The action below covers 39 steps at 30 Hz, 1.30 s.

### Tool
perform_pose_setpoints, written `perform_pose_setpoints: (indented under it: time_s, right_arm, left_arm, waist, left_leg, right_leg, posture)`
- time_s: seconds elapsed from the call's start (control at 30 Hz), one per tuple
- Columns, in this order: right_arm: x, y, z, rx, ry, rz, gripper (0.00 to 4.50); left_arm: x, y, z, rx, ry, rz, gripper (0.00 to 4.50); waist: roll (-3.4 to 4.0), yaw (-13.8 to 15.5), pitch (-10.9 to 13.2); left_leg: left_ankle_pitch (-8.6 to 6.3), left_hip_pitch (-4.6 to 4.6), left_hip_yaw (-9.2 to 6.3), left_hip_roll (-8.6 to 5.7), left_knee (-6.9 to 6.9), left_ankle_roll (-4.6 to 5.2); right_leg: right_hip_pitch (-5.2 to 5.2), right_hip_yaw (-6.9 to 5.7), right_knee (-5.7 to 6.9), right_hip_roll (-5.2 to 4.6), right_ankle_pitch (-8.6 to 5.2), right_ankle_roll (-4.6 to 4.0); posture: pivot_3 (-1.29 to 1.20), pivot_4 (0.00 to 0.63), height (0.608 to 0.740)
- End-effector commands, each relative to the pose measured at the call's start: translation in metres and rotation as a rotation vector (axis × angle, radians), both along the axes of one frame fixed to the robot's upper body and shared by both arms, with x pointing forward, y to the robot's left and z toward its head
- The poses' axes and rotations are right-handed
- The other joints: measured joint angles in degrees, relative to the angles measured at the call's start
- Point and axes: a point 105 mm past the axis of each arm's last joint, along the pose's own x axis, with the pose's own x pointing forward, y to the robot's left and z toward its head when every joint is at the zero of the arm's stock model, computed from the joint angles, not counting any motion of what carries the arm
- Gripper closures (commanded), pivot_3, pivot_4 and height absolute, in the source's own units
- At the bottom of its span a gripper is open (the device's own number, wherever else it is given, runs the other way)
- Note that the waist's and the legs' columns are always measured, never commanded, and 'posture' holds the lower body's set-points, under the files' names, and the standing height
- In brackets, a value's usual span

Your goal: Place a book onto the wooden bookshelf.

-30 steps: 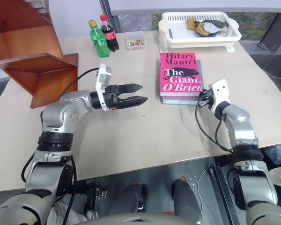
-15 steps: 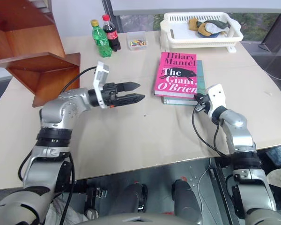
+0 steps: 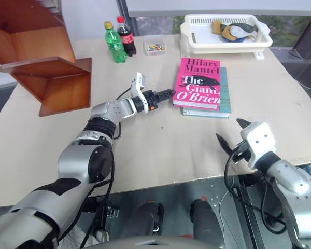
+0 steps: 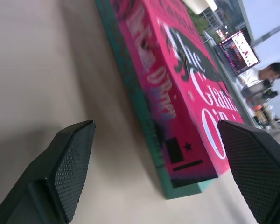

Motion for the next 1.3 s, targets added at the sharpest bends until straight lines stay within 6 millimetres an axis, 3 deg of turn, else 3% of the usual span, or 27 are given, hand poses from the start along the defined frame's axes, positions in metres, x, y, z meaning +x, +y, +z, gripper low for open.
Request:
perform_pose_setpoints:
  time_s: [0.03,0.43,0.57,1.17,1.2,1.27,1.3]
  right_arm:
    - [-0.015,0.003,0.019,-0.058,-0.066,-0.026,0.72]
    - [-0.026,-0.003,0.018,-0.051,-0.062,-0.096,0.72]
    - [-0.025,-0.003,0.019,-0.053,-0.062,-0.098,0.68]
    - [-0.023,-0.003,0.024,-0.063,-0.068,-0.095,0.68]
    - [-0.023,-0.003,0.024,-0.062,-0.068,-0.095,0.68]
    - [-0.023,-0.003,0.024,-0.062,-0.067,-0.097,0.68]
    - [-0.023,-0.004,0.024,-0.063,-0.067,-0.098,0.68]
  left_arm:
    - [0.007,-0.002,0.016,-0.053,-0.024,0.039,0.0]
    - [0.01,-0.013,0.018,-0.193,0.07,0.095,0.0]
    - [0.01,-0.014,0.012,-0.211,0.101,0.109,1.29]
    - [0.006,-0.021,0.006,-0.217,0.135,0.095,1.29]
    - [0.006,-0.021,0.006,-0.219,0.136,0.095,1.8]
    - [0.006,-0.021,0.006,-0.221,0.136,0.093,2.41]
    - [0.006,-0.021,0.006,-0.222,0.135,0.092,2.41]
  waist:
    - [-0.02,0.0,0.0]
    - [-0.04,0.12,-0.01]
    - [-0.04,0.23,-0.01]
    - [-0.04,0.24,-0.01]
    - [-0.04,0.23,-0.01]
    - [-0.04,0.23,-0.01]
    - [-0.04,0.24,-0.02]
  left_leg:
    - [0.0,0.0,0.02,0.0,0.06,0.0]
    - [0.0,0.03,0.06,0.03,0.12,0.0]
    - [0.01,0.03,0.06,0.03,0.12,0.0]
    - [0.01,0.03,0.07,0.02,0.12,0.0]
    - [0.01,0.03,0.07,0.02,0.12,0.0]
    - [0.01,0.03,0.07,0.02,0.12,0.0]
    - [0.01,0.03,0.07,0.02,0.12,0.0]
  right_leg:
    - [0.03,-0.01,0.0,0.0,0.0,0.0]
    - [0.09,-0.06,0.04,0.03,0.0,0.0]
    - [0.1,-0.09,0.05,0.04,0.0,0.0]
    - [0.1,-0.09,0.05,0.03,0.0,0.0]
    - [0.1,-0.08,0.05,0.03,0.0,0.0]
    - [0.1,-0.09,0.05,0.03,0.0,0.0]
    - [0.1,-0.09,0.05,0.03,0.0,0.0]
  posture:
    - [0.0,0.15,0.74]
    - [0.0,0.15,0.74]
    - [0.0,0.15,0.74]
    - [0.0,0.15,0.74]
    - [0.0,0.15,0.74]
    - [0.0,0.15,0.74]
    - [0.0,0.15,0.74]
